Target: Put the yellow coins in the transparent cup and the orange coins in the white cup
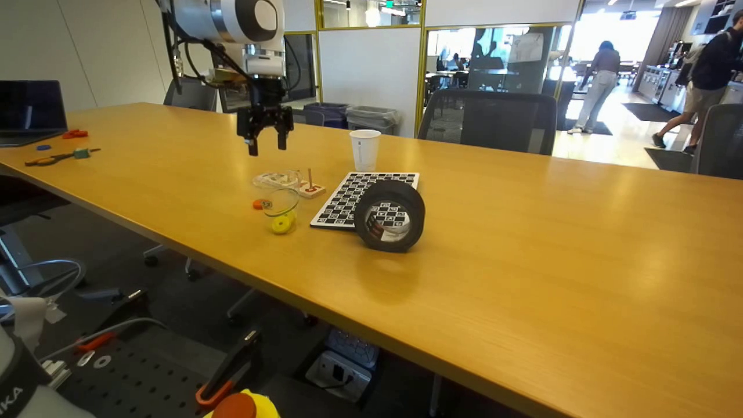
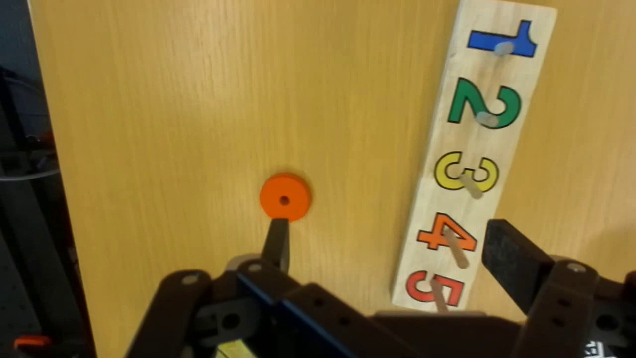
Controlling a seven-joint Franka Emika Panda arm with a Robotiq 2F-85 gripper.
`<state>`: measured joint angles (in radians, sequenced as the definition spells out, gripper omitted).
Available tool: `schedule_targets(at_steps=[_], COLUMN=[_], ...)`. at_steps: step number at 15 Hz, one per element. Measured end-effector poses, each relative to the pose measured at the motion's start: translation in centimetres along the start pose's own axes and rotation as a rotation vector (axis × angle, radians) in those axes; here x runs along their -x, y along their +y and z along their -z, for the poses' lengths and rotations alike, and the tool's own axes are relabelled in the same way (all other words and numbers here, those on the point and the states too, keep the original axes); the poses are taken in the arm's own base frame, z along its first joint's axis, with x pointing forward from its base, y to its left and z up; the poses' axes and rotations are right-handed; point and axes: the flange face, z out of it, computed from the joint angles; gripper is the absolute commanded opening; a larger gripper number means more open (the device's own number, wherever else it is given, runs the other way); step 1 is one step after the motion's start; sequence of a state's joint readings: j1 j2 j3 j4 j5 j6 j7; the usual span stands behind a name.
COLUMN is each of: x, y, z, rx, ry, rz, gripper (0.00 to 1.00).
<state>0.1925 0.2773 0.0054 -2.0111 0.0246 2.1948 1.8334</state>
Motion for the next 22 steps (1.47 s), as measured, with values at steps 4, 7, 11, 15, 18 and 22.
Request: schedule_targets(at_steps=[4, 7, 11, 15, 18, 22], x=[-0.7, -1.2, -1.4, -1.5, -1.5, -1.6], y=[3.5, 5.3, 6.4, 6.7, 6.7, 6.7], z=[-3.6, -5.6, -7.2, -7.8, -8.1, -8.7], rx=[-0.023, -0.064, -0.095, -0.107, -0.109, -0.110], ry=[-0.005, -0.016, -0.024, -0.028, -0.028, -0.028], rz=[-0.032, -0.032, -0.030, -0.029, -0.028, -0.030], gripper=[1.00, 1.00, 1.00, 1.00, 1.00, 1.00])
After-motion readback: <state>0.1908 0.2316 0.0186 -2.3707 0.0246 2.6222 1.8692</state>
